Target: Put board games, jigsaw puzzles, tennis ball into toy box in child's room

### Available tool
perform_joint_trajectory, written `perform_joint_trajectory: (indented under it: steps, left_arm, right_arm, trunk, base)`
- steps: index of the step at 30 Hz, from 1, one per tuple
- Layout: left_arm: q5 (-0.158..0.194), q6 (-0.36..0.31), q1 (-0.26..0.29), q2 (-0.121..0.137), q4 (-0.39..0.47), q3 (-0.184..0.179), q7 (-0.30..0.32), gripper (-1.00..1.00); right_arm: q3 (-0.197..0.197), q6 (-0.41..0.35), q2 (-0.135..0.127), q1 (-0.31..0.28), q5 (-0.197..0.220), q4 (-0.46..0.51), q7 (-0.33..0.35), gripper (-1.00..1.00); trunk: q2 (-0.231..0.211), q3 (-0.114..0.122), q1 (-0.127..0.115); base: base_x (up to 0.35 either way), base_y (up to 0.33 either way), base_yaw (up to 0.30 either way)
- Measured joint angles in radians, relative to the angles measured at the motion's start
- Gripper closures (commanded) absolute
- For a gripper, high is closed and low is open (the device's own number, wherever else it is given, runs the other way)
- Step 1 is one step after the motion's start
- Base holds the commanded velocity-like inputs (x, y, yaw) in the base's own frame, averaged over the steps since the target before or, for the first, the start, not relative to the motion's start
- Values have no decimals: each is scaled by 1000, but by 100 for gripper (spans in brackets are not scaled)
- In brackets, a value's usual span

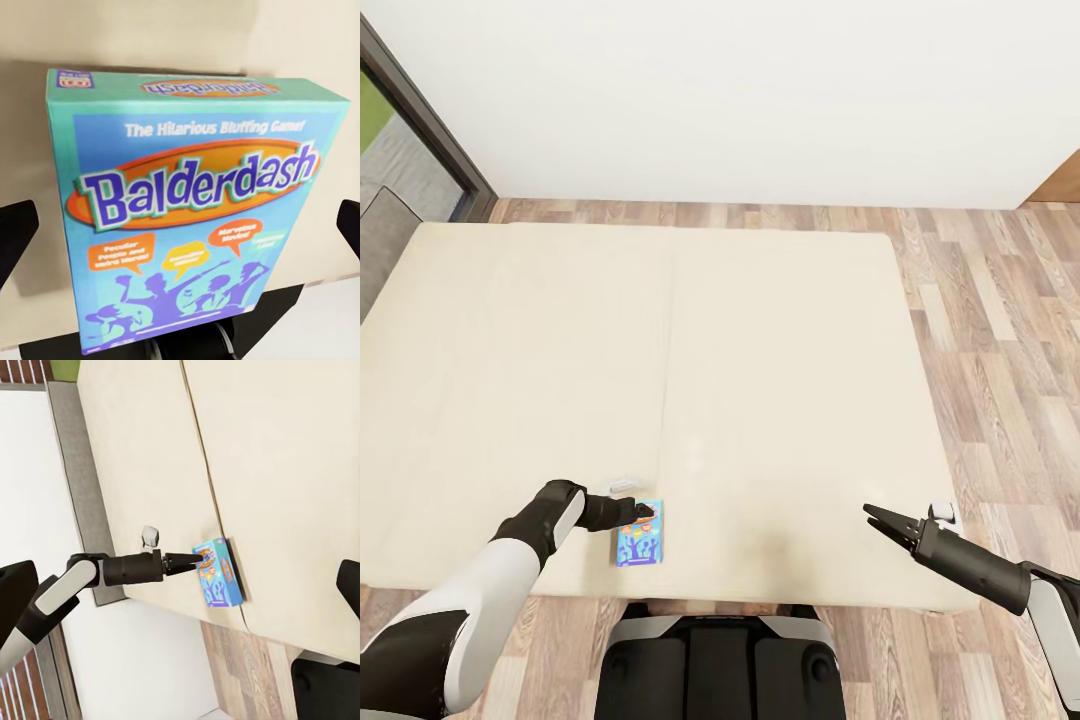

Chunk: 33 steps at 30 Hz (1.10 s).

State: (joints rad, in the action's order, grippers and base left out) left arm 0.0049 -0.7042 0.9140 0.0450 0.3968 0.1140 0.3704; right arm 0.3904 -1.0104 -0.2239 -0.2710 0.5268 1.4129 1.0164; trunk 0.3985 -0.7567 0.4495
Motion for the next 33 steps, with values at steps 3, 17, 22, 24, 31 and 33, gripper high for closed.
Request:
perform_joint_trajectory:
  steps: [3,17,22,24,31,33]
  left_arm:
    - [0,0,0,0,0,0,0,-100]
    - [-1,1,0,-1,-1,-1,0,-100]
    - [-2,1,0,-1,0,-1,0,-100]
    - [-2,1,0,-1,-1,-1,0,-100]
    - [-2,-1,0,-1,0,0,1,-100]
    - [-1,-1,0,-2,0,0,1,-100]
  right_arm:
    - [0,0,0,0,0,0,0,-100]
    - [0,0,0,0,0,-2,-1,-100]
    - [0,0,0,0,0,-3,-1,-100]
    - [0,0,0,0,0,-4,-1,-100]
    - [0,0,0,0,0,-4,-1,-100]
    - [0,0,0,0,0,-5,0,-100]
  trunk:
    - [0,0,0]
    - [0,0,0]
    - [0,0,0]
    - [0,0,0]
    - [0,0,0]
    - [0,0,0]
  base:
    - [0,0,0]
    - [0,-155,0]
    - [0,-291,0]
    - [0,-296,0]
    - [0,-206,0]
    - [0,-105,0]
